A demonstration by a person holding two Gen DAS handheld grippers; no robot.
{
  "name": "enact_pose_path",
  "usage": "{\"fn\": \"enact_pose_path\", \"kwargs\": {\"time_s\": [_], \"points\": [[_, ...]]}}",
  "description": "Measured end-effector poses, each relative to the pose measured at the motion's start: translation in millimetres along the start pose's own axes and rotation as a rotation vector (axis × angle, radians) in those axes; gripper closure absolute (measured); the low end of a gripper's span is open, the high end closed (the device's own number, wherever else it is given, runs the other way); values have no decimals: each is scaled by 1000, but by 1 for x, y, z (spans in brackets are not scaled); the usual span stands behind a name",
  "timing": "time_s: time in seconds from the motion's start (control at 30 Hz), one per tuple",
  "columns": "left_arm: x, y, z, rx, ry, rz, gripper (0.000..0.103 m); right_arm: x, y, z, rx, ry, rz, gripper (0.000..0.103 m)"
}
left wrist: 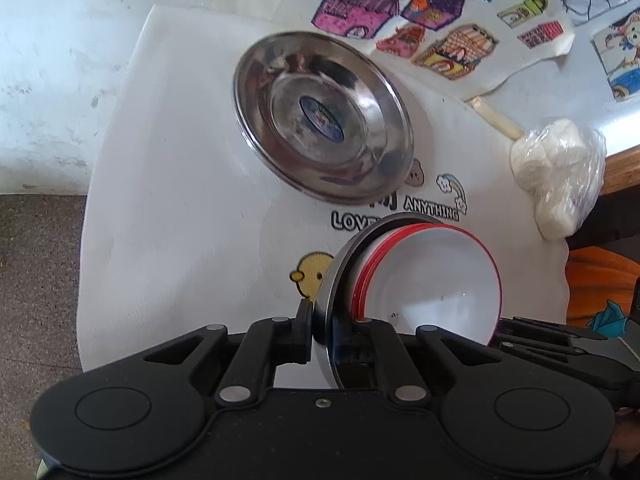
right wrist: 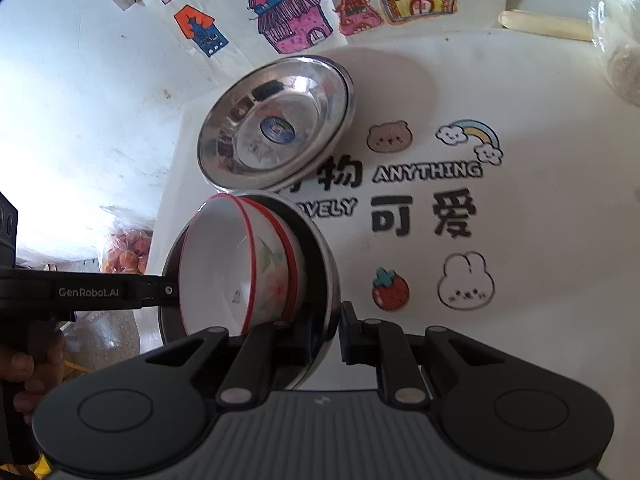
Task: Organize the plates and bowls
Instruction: 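Lift the nested bowls with both grippers and carry them to the steel plates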
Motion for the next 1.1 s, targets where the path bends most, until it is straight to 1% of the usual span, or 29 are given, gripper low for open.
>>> {"fn": "enact_pose_path", "kwargs": {"time_s": [0.4, 0.8, 0.93, 1.1], "points": [[-36, 0, -7, 15, -59, -27, 96, -41, 3, 2, -6, -44, -25, 88], [-88, -7, -6, 9, -124, -29, 95, -91, -2, 16, -13, -94, -36, 88], [-101, -3, -3, 5, -142, -49, 95, -108, -4, 26, -28, -89, -40, 88], [-109, 4, 2, 1, -153, -85, 95, -125, -5, 38, -37, -67, -78, 88]]}}
Point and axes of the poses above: each gripper's, at about its wrist camera, not at the fingertips, and z roughly the way its jaws point, y to its left, x to its underside, the point moved 2 cm from there along z, roughly the way its jaws point, and after that the axes turned 8 degrees about -z, right-handed, at the moved point
